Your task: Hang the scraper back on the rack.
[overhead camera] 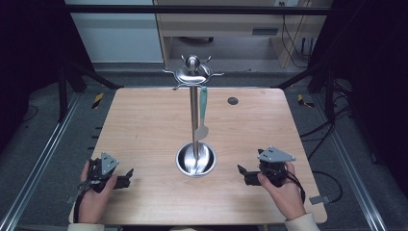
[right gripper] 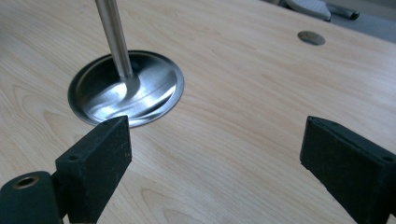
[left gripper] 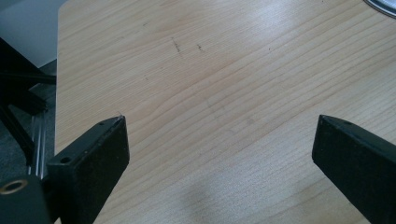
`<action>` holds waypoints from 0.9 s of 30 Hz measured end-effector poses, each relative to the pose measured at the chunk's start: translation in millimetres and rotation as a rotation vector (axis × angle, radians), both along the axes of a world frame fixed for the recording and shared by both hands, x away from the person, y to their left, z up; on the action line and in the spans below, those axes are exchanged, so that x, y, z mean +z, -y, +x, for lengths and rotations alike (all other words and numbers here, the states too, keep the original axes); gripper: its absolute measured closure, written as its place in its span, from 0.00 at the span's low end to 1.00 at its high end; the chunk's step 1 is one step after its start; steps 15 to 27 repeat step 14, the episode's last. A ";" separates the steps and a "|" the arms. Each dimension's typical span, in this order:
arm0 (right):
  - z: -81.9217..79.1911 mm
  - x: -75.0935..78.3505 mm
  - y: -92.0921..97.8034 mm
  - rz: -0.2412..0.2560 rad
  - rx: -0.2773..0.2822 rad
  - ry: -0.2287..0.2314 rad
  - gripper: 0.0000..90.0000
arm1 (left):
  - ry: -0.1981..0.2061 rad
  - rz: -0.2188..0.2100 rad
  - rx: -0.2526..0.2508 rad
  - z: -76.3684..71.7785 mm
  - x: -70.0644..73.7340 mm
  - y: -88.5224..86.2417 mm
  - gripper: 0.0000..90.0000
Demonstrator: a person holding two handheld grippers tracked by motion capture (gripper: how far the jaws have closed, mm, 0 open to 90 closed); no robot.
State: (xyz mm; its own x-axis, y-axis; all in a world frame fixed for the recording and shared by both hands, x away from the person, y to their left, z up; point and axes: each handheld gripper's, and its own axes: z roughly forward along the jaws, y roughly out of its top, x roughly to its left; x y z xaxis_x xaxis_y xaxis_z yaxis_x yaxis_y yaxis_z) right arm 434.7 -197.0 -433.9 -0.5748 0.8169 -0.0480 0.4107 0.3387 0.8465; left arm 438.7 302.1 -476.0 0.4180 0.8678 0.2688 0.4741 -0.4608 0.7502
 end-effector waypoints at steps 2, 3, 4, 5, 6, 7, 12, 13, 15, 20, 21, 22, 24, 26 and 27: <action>5.3 -7.1 -1.9 -0.013 0.000 -0.014 0.10 | 0.000 -0.001 0.000 -0.2 0.2 0.0 0.04; 8.3 -10.9 -2.6 -0.027 0.003 -0.021 0.10 | -0.001 -0.001 -0.001 -0.3 0.4 -0.1 0.04; 11.3 -14.3 -3.3 -0.042 0.004 -0.029 0.10 | 0.001 -0.002 -0.001 -0.3 0.5 -0.2 0.04; 14.2 -17.7 -4.0 -0.048 0.005 -0.037 0.10 | 0.002 -0.003 -0.001 -0.2 0.6 -0.2 0.04; 17.5 -21.0 -4.3 -0.047 0.004 -0.048 0.10 | 0.003 -0.004 -0.001 -0.1 0.7 -0.2 0.04; 20.8 -24.6 -4.6 -0.042 -0.003 -0.056 0.10 | 0.005 -0.006 -0.002 0.1 0.7 -0.1 0.04; 31.0 -46.2 -6.0 -0.060 -0.005 -0.101 0.11 | 0.014 -0.011 -0.009 -0.1 2.0 1.1 0.04; 29.9 -48.7 -5.6 -0.066 -0.001 -0.105 0.11 | 0.014 -0.013 -0.012 0.1 2.5 1.1 0.04; 28.1 -49.4 -4.7 -0.071 -0.003 -0.100 0.11 | 0.017 -0.013 -0.014 0.3 3.0 1.1 0.04; 28.1 -49.4 -4.7 -0.071 -0.003 -0.100 0.11 | 0.017 -0.013 -0.014 0.3 3.0 1.1 0.04; 28.1 -49.4 -4.7 -0.071 -0.003 -0.100 0.11 | 0.017 -0.013 -0.014 0.3 3.0 1.1 0.04; 28.1 -49.4 -4.7 -0.071 -0.003 -0.100 0.11 | 0.017 -0.013 -0.014 0.3 3.0 1.1 0.04; 28.1 -49.4 -4.7 -0.071 -0.003 -0.100 0.11 | 0.017 -0.013 -0.014 0.3 3.0 1.1 0.04; 28.1 -49.4 -4.7 -0.071 -0.003 -0.100 0.11 | 0.017 -0.013 -0.014 0.3 3.0 1.1 0.04; 28.1 -49.4 -4.7 -0.071 -0.003 -0.100 0.11 | 0.017 -0.013 -0.014 0.3 3.0 1.1 0.04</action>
